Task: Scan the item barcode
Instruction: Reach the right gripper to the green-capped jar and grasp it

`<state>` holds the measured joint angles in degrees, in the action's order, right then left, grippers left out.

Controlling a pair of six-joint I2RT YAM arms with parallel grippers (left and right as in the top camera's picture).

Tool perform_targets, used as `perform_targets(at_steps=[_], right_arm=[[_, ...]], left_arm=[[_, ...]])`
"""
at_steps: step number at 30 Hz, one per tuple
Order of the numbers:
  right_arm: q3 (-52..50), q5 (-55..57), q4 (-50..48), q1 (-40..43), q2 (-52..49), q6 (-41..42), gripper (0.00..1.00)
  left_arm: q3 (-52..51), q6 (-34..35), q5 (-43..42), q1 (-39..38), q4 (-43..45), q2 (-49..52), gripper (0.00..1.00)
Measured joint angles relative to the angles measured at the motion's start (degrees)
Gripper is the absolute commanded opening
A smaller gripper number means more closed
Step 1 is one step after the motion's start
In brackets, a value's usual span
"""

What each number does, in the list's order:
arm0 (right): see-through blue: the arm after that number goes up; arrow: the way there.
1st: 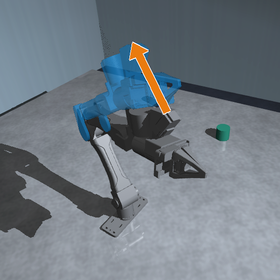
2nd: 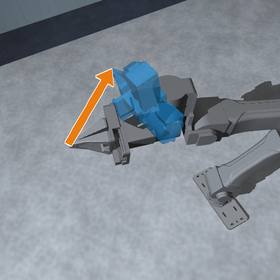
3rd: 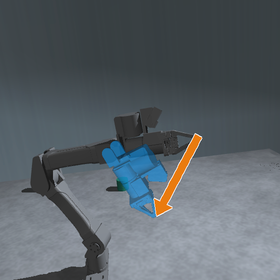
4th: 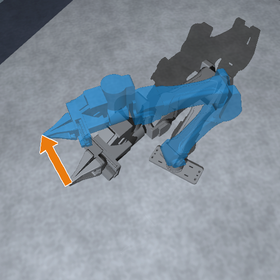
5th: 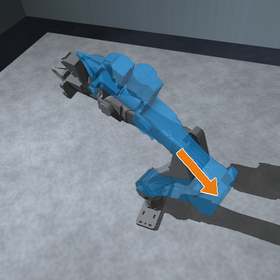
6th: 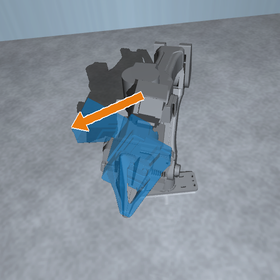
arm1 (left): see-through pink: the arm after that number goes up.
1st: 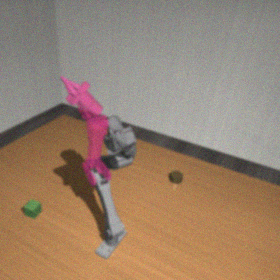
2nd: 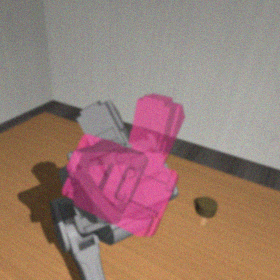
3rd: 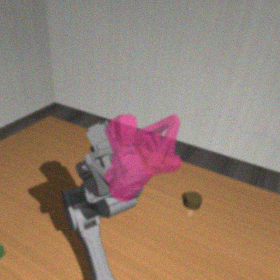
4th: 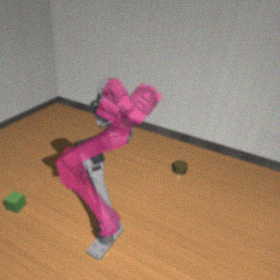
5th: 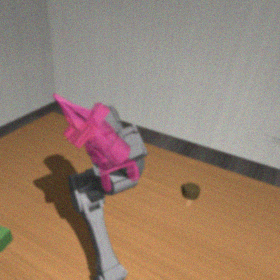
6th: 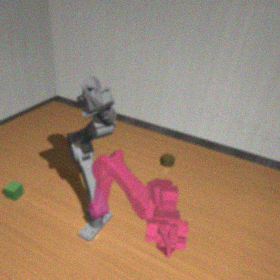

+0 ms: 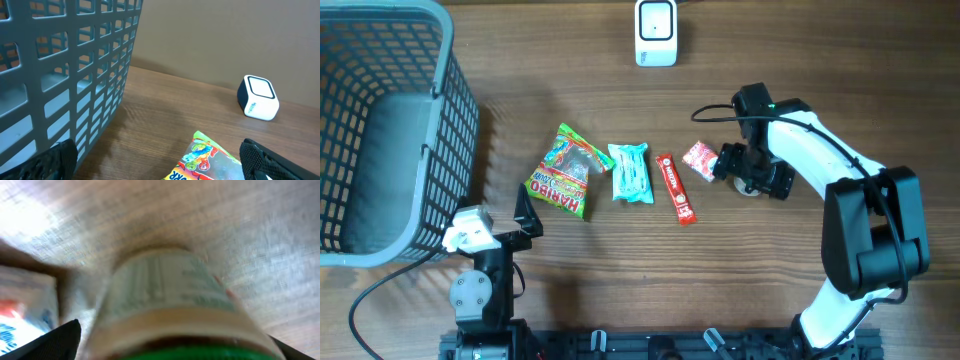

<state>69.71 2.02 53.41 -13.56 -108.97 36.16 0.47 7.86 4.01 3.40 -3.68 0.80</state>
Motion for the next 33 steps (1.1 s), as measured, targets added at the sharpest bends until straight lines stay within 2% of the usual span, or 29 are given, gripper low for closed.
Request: perform_targets(at_steps=[5,10,16,24,26,28,33], right_arm=[[0.1,0.2,-0.7,0.1,0.0,0.0,0.99],[0.1,0.4,-0.7,2.0,0.0,0.0,0.88],[-1.2,-2.3,-3.7,6.0,0.0,-0.2,0.85],[-4.0,-4.0,-7.3,6.1,1.9,-0.2,0.72],[-4.0,-4.3,-7.2,6.1,1.9,0.1,0.93],[-4.0,-5.5,-7.1,6.1,2.0,0.7,0.96],[-4.0,-7.8,-4.4,6.1,2.0,3.9,0.96]], left_arm=[[0.0,0.0,0.0,0.0,0.0,0.0,1.0],[0.0,0.0,0.0,0.0,0.0,0.0,1.0],[0.0,0.0,0.0,0.0,0.0,0.0,1.0],[0.0,0.0,0.0,0.0,0.0,0.0,1.0],[0.0,0.0,0.0,0.0,0.0,0.0,1.0],[0.0,0.0,0.0,0.0,0.0,0.0,1.0],[0.0,0.0,0.0,0.0,0.0,0.0,1.0]])
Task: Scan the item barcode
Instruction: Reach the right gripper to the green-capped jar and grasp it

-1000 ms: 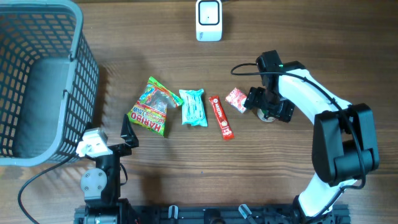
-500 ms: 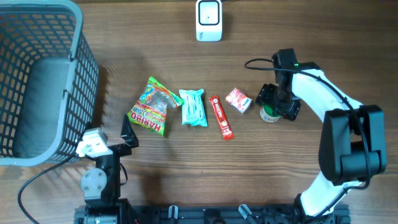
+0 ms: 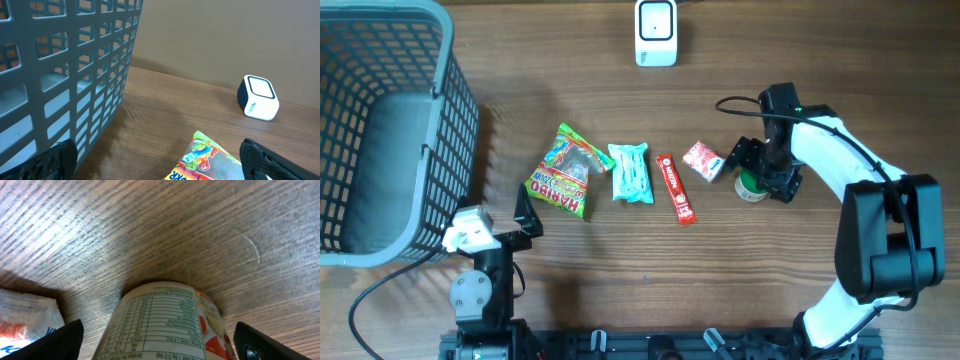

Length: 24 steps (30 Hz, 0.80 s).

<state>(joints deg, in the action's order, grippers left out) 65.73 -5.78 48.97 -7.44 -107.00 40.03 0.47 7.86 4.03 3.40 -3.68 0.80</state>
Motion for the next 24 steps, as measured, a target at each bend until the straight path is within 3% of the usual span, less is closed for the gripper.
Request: perform_targets(at_steps=[7,18,24], right_arm=[[0.4,-1.7,3.3,0.0,0.0,3.4,0.91],[0.6,-2.2,7.9,0.0,0.0,9.5,1.0],[0.6,-2.3,7.8,-0.9,0.0,17.2,0.94]], left_arm=[[0.0,0.0,0.0,0.0,0.0,0.0,1.0],[0.0,0.0,0.0,0.0,0.0,0.0,1.0],[0.0,0.0,0.0,0.0,0.0,0.0,1.0]])
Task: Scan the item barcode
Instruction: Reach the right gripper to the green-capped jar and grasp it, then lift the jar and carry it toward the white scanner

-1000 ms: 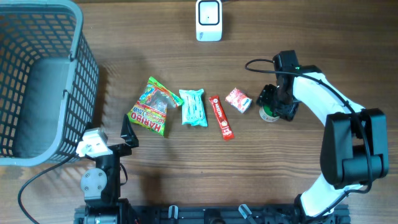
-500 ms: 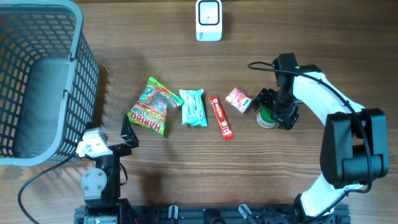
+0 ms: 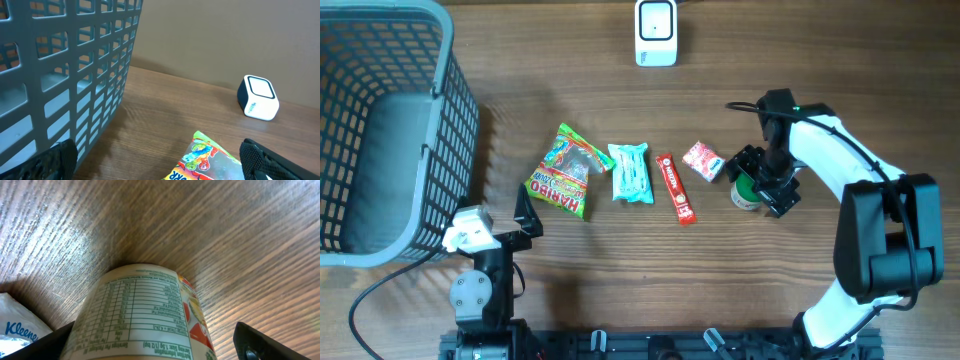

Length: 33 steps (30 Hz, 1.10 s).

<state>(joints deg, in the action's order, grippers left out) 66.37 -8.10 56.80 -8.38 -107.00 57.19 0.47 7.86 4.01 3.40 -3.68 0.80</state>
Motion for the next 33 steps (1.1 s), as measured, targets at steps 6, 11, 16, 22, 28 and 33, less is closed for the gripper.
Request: perform_targets(at_steps=[6,11,16,22,28,33], right_arm=[[0.0,0.7,-2.0,-5.2,0.0,8.0,0.66],[0.0,0.7,-2.8,-6.3,0.2,11.8,0.56],[0.0,1.5,-3.4,-6.3,0.2,9.7,0.69],[0.2,2.2,-4.2,-6.3,0.2,5.7,0.69],[11.6,-2.7,4.8,-6.0,0.0,-6.1,0.69],[17.4,-18.9,8.3,-4.7,0.0,-16.5,0.7]], left_arm=[[0.0,0.0,0.0,0.0,0.0,0.0,1.0],[0.0,0.0,0.0,0.0,0.0,0.0,1.0],[0.0,0.0,0.0,0.0,0.0,0.0,1.0],[0.0,0.0,0.0,0.0,0.0,0.0,1.0],[0.0,0.0,0.0,0.0,0.0,0.0,1.0],[0.0,0.0,0.0,0.0,0.0,0.0,1.0]])
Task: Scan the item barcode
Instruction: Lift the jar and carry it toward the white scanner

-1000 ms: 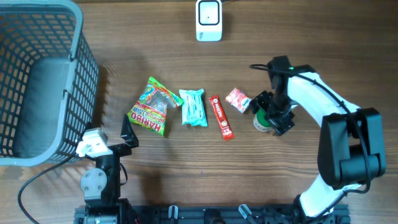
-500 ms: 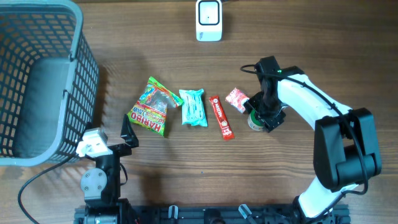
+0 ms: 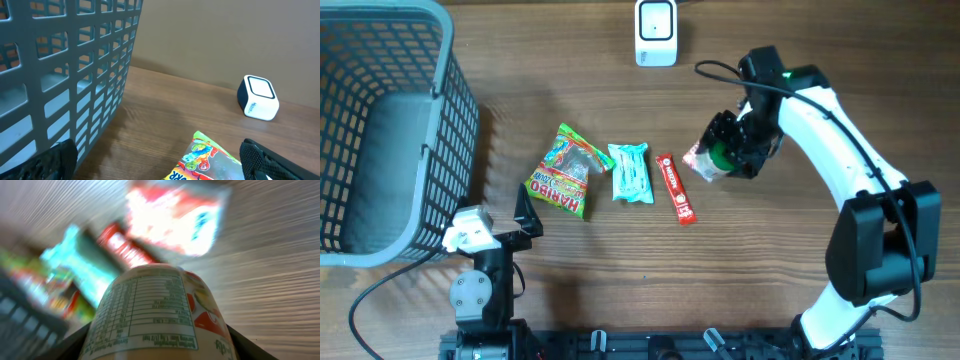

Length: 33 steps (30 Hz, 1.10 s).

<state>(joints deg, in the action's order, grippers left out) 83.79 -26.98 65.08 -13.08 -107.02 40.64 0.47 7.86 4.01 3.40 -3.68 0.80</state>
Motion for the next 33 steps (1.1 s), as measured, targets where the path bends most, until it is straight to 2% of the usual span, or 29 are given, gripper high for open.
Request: perform_targets(at_steps=[6,10,13,18,24,29,33], right_arm=[[0.0,-16.0,5.1,0.2,0.0,-8.6,0.7],[0.0,-20.2,9.1,0.2,0.0,-12.9,0.7],[0.0,-20.7,7.1,0.2,0.0,-14.2,0.69],[0.1,-18.7,-15.7,0.1,0.0,-13.4,0.69],[-0.1,0.9,-45.2,-1.0,-0.7,-14.4,0.7],[0.2,15.8,-64.0,-7.2,-2.4,-18.4,0.73],[0.4,22.6,-76.9,-10.3,-9.4,-21.3,0.78]], left_arm=[[0.0,0.0,0.0,0.0,0.0,0.0,1.0],[0.0,0.0,0.0,0.0,0.0,0.0,1.0],[0.0,0.0,0.0,0.0,0.0,0.0,1.0],[0.0,0.0,0.0,0.0,0.0,0.0,1.0],[0.0,0.0,0.0,0.0,0.0,0.0,1.0],[0.0,0.0,0.0,0.0,0.0,0.0,1.0],[0.0,0.0,0.0,0.0,0.0,0.0,1.0]])
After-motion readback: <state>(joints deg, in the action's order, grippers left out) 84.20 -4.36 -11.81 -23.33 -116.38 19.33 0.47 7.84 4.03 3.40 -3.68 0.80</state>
